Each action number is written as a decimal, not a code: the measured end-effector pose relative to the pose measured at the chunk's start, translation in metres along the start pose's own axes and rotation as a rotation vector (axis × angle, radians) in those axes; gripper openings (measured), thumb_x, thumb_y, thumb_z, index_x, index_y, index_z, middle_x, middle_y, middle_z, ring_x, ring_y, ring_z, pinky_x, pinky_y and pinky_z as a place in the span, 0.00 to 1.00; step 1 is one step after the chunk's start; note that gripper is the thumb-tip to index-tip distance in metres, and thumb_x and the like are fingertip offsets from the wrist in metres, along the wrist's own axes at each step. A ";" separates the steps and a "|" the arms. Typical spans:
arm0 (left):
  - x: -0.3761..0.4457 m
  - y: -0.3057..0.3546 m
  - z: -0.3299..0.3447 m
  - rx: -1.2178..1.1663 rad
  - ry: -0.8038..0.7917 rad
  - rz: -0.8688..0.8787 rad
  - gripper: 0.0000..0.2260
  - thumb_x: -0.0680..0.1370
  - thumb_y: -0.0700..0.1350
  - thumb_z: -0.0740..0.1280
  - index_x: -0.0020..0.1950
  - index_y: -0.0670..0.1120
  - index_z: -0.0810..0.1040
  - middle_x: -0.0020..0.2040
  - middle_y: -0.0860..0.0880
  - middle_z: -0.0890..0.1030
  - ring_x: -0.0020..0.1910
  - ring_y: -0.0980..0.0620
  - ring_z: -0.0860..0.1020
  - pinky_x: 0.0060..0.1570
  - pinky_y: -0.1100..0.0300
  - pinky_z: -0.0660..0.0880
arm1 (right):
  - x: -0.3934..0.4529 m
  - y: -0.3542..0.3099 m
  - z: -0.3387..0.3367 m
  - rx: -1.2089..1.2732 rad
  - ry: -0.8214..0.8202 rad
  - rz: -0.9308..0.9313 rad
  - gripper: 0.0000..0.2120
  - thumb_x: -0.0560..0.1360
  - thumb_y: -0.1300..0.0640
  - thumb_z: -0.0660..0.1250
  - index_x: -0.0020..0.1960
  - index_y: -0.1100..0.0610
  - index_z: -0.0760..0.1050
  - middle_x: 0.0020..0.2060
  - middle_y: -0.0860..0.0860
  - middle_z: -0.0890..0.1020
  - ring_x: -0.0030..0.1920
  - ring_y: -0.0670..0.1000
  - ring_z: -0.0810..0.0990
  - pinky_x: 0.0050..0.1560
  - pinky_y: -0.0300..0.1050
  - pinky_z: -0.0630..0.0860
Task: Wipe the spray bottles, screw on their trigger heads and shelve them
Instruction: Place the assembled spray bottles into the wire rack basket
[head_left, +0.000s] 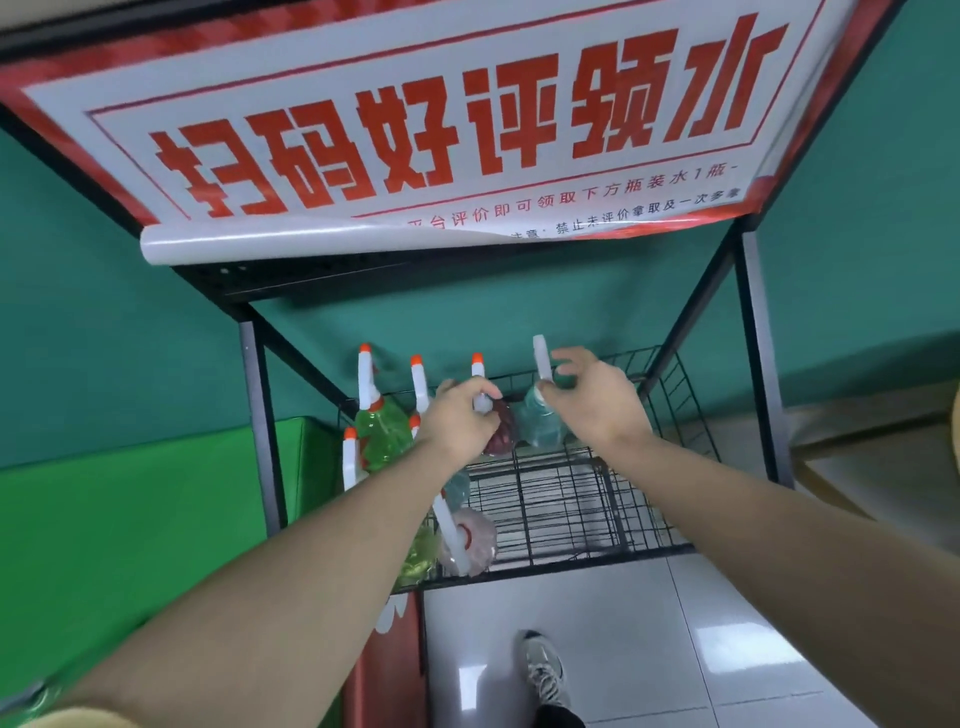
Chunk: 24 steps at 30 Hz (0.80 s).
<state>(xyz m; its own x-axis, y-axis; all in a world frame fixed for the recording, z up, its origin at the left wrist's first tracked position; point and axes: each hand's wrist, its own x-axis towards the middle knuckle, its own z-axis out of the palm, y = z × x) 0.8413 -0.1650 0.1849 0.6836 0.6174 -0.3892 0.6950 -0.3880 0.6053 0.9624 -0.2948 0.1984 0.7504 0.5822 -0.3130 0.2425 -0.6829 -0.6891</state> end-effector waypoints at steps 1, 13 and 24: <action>-0.007 0.000 -0.003 -0.009 0.015 0.025 0.10 0.80 0.40 0.68 0.60 0.50 0.81 0.59 0.47 0.72 0.45 0.49 0.76 0.45 0.68 0.67 | -0.007 -0.003 0.000 0.005 0.024 -0.020 0.21 0.80 0.50 0.66 0.72 0.48 0.71 0.64 0.46 0.80 0.37 0.48 0.80 0.41 0.46 0.78; -0.163 -0.085 -0.077 -0.196 0.315 0.143 0.06 0.79 0.40 0.69 0.52 0.51 0.79 0.44 0.50 0.78 0.37 0.56 0.73 0.42 0.61 0.68 | -0.159 -0.106 0.068 0.180 0.033 -0.263 0.09 0.79 0.53 0.65 0.58 0.45 0.76 0.37 0.49 0.81 0.37 0.55 0.83 0.42 0.59 0.82; -0.357 -0.339 -0.157 -0.116 0.395 -0.221 0.15 0.81 0.45 0.68 0.67 0.51 0.73 0.34 0.51 0.76 0.30 0.52 0.73 0.30 0.57 0.64 | -0.336 -0.199 0.276 -0.028 -0.391 -0.352 0.15 0.80 0.55 0.64 0.66 0.50 0.73 0.37 0.47 0.81 0.36 0.55 0.85 0.42 0.53 0.84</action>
<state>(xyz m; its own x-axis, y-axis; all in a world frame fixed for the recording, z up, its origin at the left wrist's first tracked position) 0.3265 -0.1469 0.2276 0.3693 0.8987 -0.2363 0.7694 -0.1531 0.6202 0.4920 -0.2330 0.2603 0.3366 0.8961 -0.2894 0.4591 -0.4245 -0.7804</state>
